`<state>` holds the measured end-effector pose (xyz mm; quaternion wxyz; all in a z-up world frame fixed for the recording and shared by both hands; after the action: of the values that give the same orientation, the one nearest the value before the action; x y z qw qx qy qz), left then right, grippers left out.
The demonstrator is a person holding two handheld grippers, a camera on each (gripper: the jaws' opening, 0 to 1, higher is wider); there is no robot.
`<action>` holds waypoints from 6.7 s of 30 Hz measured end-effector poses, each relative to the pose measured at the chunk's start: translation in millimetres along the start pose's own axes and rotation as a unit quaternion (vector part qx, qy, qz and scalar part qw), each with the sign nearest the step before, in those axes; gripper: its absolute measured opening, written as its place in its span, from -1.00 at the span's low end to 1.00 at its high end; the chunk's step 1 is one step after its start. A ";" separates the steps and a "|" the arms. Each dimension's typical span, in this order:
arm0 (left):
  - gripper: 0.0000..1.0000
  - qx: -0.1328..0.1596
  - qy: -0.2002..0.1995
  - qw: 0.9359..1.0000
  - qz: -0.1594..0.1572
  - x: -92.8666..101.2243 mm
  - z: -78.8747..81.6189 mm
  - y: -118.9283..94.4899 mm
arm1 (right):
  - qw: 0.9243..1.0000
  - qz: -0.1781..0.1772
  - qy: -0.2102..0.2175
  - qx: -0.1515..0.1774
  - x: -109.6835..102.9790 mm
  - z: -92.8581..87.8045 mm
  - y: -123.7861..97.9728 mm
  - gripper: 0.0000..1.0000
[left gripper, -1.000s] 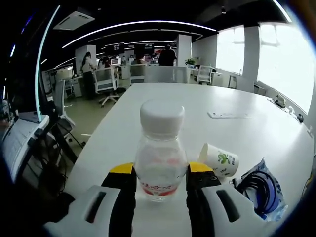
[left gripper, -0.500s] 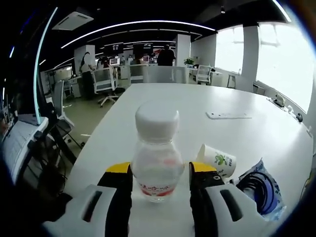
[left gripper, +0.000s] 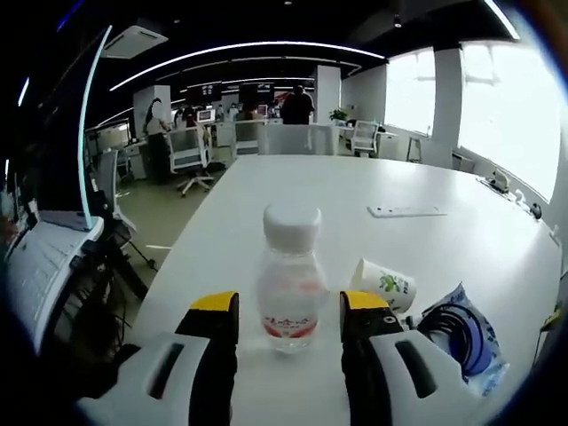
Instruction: Arrange the tabletop items into an orderly group along one side of the table until the central work area is clear of visible clutter.
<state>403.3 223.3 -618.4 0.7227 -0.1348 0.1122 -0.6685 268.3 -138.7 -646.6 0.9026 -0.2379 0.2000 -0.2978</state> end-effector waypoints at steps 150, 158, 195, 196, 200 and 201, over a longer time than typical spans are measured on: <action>-0.11 -0.046 -0.054 0.995 -0.073 22.9 -60.3 -113.5 | 0.996 0.054 -0.066 -0.025 47.2 138.9 249.1 -0.30; -0.11 -0.043 -0.057 0.993 -0.093 34.5 -52.0 -110.0 | 0.995 0.053 -0.086 -0.011 37.5 137.7 227.2 -0.31; -0.19 -0.031 -0.060 0.975 -0.212 91.0 -10.1 -85.1 | 0.947 0.135 -0.292 -0.006 -36.0 119.7 150.1 -0.30; -0.18 -0.039 -0.093 0.970 -0.223 94.8 -11.7 -85.4 | 0.945 0.143 -0.295 -0.003 -38.7 118.4 147.7 -0.30; -0.22 -0.045 -0.096 0.964 -0.244 97.3 -16.4 -85.2 | 0.944 0.156 -0.290 0.003 -44.0 114.1 142.8 -0.29; -0.26 -0.049 -0.093 0.960 -0.259 100.9 -16.8 -87.7 | 0.944 0.159 -0.290 0.005 -45.9 112.8 141.5 -0.29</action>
<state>323.7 115.9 -602.1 0.5244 -0.2562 0.0378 -0.8112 353.5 25.7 -623.2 0.9582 -0.2750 -0.0370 -0.0694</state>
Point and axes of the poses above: the point that each gripper's makers call its tool centre point, and the gripper's own axes: y roughly forward along the fingers, x roughly to its right, z roughly out of its top, the point moved 5 cm from there along -y, roughly backward along the fingers, and after that the axes turned 9 degrees about x, right-handed, at the moved point
